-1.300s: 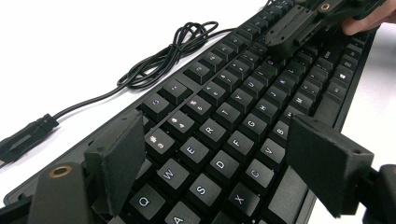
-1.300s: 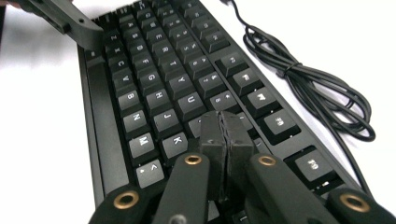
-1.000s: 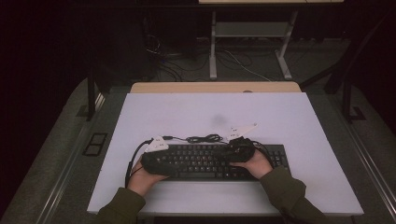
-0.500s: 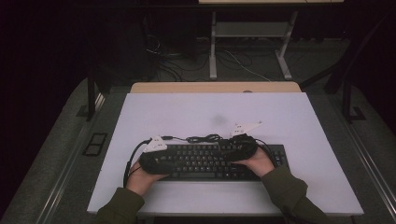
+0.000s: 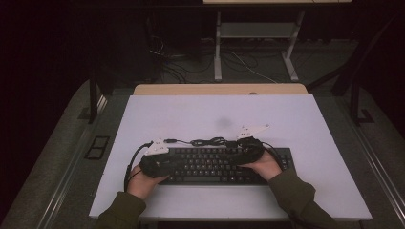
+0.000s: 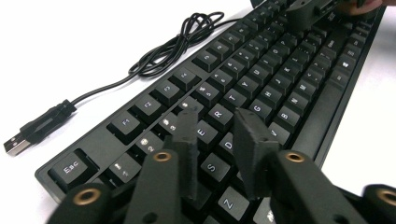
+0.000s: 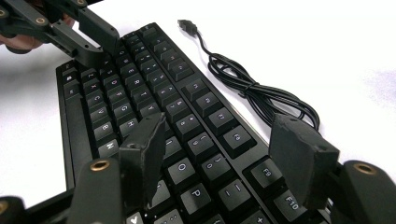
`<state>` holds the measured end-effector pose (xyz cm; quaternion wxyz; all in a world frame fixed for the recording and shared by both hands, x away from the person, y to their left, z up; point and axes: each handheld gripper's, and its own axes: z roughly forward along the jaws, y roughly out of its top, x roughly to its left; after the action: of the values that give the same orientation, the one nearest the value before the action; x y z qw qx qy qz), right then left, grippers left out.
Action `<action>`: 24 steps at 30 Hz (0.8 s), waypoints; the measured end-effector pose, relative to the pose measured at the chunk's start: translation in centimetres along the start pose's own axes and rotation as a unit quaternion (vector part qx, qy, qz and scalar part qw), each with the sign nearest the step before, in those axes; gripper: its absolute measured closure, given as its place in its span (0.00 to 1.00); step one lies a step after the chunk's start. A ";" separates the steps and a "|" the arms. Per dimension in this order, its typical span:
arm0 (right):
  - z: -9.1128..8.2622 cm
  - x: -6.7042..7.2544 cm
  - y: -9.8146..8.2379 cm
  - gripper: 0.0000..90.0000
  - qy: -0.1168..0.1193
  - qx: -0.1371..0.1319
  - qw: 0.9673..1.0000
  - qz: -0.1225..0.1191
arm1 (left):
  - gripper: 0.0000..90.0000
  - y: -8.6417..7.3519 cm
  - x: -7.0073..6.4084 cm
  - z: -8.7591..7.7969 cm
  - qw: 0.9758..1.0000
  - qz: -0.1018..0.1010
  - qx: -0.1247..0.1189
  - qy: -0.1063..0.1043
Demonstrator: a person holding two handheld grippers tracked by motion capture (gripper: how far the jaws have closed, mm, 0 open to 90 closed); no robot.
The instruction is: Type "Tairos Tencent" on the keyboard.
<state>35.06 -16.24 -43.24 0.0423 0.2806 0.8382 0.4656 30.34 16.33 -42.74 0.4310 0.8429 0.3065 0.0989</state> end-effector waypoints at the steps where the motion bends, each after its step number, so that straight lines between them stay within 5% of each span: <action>1: 0.0 0.0 0.0 0.40 0.000 0.000 1.000 0.000 | 0.85 0.0 0.0 0.0 1.000 0.001 0.002 0.000; 7: 0.0 -0.1 0.0 0.40 -0.001 0.000 1.000 0.001 | 0.99 -0.1 0.3 -0.2 1.000 0.002 0.011 0.002; 24: 0.0 0.0 0.0 0.40 -0.002 0.000 1.000 -0.002 | 0.99 -0.3 0.2 0.3 1.000 0.000 0.021 -0.007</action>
<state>35.07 -16.24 -43.30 0.0453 0.2799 0.8386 0.4651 30.50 16.35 -43.15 0.4150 0.8527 0.3052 0.0864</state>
